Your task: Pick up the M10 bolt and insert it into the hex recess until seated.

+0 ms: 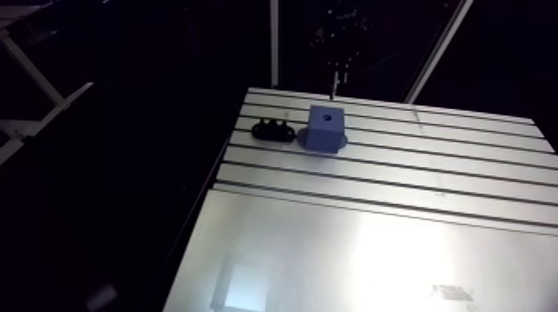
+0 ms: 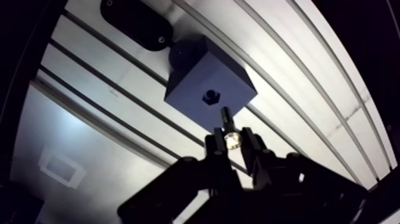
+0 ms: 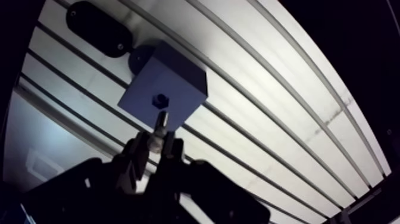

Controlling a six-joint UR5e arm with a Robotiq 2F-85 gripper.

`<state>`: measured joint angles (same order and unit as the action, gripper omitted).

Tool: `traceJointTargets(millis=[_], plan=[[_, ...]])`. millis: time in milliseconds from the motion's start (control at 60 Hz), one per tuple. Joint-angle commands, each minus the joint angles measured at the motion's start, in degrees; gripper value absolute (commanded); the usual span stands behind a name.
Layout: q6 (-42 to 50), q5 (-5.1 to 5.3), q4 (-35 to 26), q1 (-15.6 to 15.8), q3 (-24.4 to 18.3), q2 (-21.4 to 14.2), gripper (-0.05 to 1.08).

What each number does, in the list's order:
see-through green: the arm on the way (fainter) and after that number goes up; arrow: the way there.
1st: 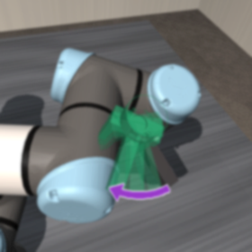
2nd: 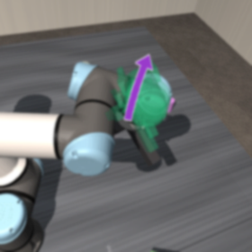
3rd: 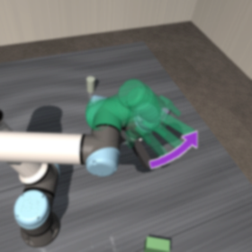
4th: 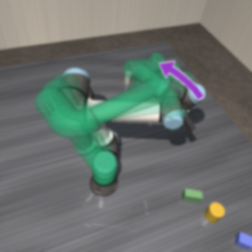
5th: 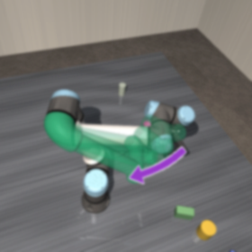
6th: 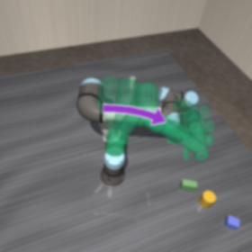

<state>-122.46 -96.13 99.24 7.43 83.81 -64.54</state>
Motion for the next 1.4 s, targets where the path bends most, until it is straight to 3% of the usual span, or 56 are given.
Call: traceJointTargets(millis=[17,617,1400], plan=[[-0.2,0.02,1.1,-0.1,0.7,0.0,1.02],[0.0,0.8,2.8,0.0,1.6,0.8,1.03],[0.0,0.46,2.9,-0.3,3.2,0.8,1.03]])
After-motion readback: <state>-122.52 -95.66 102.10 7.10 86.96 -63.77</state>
